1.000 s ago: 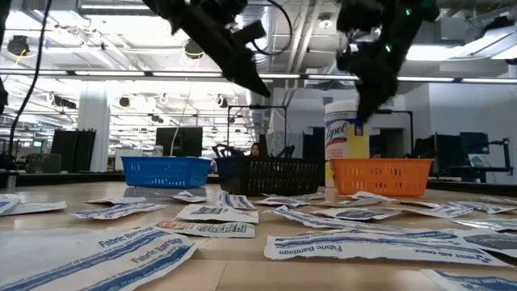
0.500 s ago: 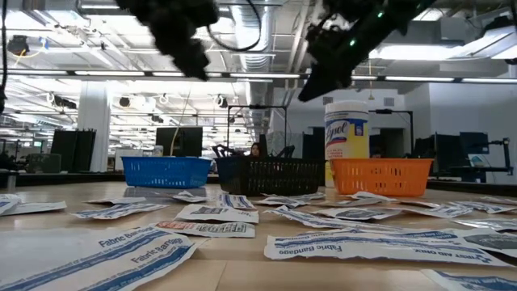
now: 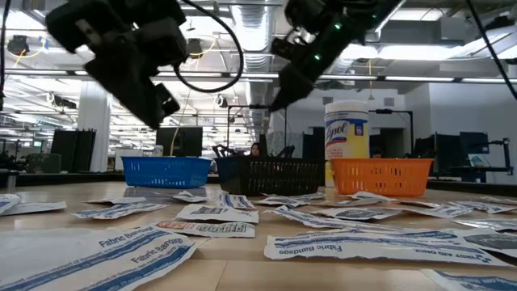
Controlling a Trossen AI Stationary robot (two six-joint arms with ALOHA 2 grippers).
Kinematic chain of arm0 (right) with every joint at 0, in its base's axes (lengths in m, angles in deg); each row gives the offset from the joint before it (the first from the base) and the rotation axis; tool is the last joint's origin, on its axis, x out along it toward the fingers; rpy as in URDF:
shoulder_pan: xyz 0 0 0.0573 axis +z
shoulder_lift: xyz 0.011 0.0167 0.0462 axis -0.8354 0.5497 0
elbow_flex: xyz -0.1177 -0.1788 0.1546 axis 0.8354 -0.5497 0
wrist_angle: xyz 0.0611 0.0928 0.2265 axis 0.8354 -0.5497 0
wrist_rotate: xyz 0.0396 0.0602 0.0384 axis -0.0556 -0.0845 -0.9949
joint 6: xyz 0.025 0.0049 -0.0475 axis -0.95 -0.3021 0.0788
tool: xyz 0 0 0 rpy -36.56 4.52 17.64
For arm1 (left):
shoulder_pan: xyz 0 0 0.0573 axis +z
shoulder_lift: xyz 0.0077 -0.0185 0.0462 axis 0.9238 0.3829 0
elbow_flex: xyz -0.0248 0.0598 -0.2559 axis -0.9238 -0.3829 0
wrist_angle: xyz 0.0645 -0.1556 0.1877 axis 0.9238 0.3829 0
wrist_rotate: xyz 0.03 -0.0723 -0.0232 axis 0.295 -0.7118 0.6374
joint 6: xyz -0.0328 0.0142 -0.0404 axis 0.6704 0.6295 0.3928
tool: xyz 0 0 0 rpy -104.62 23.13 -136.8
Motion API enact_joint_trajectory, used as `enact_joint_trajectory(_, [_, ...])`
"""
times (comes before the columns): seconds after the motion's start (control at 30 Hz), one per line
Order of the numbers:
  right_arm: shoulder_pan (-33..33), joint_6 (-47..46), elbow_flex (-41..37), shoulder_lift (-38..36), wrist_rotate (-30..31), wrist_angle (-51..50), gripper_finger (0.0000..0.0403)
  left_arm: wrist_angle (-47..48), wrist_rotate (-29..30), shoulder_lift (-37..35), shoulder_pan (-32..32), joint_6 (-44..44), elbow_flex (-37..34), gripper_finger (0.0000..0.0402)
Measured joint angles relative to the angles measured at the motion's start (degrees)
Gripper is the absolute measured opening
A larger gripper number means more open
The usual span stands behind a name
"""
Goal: Pick & Place First Aid Supplies
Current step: Put the ointment pack into the orange bin
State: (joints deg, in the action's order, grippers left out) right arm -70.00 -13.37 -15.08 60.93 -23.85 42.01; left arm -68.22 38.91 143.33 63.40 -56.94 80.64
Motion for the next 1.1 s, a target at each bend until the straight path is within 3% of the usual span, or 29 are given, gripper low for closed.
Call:
enact_joint_trajectory(0.17, [0.46, 0.43, 5.65, 2.77, 0.08, 0.26, 0.0183, -0.87, 1.10, 2.62, -2.31, -3.62, -2.04, 0.0171])
enact_joint_trajectory(0.43, [0.55, 0.08, 6.39, 2.96, 0.11, -1.83, 0.0233, -5.86, 5.22, 3.57, -2.50, -4.11, -8.37, 0.0179])
enact_joint_trajectory(0.57, [0.46, 0.05, 6.38, 2.96, 0.09, -2.77, 0.0234, -14.80, 4.81, 3.50, -2.50, -2.81, -12.08, 0.0175])
enact_joint_trajectory(0.9, [0.41, -0.06, 6.38, 2.96, 0.09, -4.30, 0.0230, -25.75, 4.71, 7.02, -2.75, -1.01, -17.91, 0.0146])
enact_joint_trajectory(1.1, [0.41, -0.07, 6.38, 2.93, 0.09, -4.34, 0.0230, -28.37, 5.39, 7.27, -2.98, 0.23, -19.88, 0.0099])
